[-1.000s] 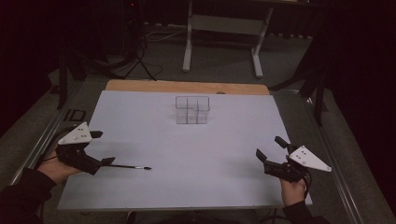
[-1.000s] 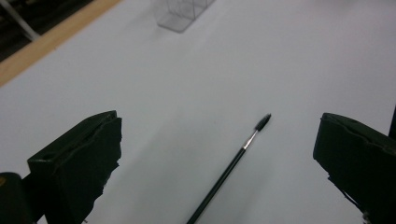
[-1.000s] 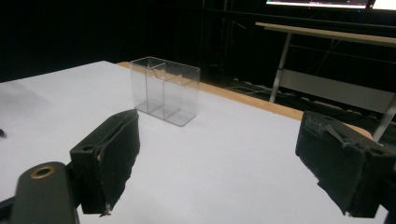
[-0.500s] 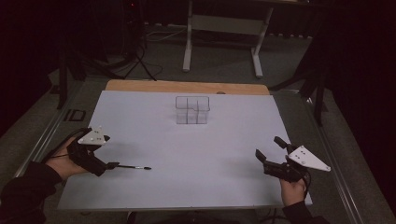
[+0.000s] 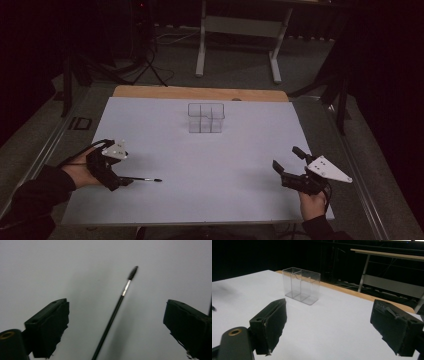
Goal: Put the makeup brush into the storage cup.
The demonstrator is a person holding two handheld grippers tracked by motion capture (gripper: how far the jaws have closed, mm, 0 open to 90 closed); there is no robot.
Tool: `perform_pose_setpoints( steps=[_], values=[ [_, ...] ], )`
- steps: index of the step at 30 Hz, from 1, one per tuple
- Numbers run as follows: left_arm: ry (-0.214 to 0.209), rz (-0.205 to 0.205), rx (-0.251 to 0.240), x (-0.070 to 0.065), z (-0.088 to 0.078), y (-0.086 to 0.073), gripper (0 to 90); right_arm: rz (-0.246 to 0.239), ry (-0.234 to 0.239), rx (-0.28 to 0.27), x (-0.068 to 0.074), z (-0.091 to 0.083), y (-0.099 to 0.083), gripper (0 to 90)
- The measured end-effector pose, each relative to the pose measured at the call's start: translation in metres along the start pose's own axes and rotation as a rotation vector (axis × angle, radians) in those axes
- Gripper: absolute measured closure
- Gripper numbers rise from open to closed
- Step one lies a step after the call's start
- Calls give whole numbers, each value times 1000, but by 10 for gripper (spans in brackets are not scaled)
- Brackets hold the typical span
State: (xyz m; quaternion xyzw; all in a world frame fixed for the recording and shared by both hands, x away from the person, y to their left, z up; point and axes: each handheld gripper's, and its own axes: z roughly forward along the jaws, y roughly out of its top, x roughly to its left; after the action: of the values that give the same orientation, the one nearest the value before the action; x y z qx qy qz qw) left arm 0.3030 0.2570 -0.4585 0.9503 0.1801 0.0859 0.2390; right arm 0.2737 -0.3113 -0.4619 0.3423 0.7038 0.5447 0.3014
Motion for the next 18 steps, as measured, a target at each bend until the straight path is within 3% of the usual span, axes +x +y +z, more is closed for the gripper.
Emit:
perform_pose_setpoints(
  steps=[4,11,18],
  values=[
    [-36,20,27,1,9,1,103,0,-1,0,0,0,0,135],
    [-88,81,80,4,19,-2,263,-1,-1,-1,-1,0,0,135],
    [-105,110,99,8,22,-4,416,-1,-2,-1,0,-1,0,135]
  ],
)
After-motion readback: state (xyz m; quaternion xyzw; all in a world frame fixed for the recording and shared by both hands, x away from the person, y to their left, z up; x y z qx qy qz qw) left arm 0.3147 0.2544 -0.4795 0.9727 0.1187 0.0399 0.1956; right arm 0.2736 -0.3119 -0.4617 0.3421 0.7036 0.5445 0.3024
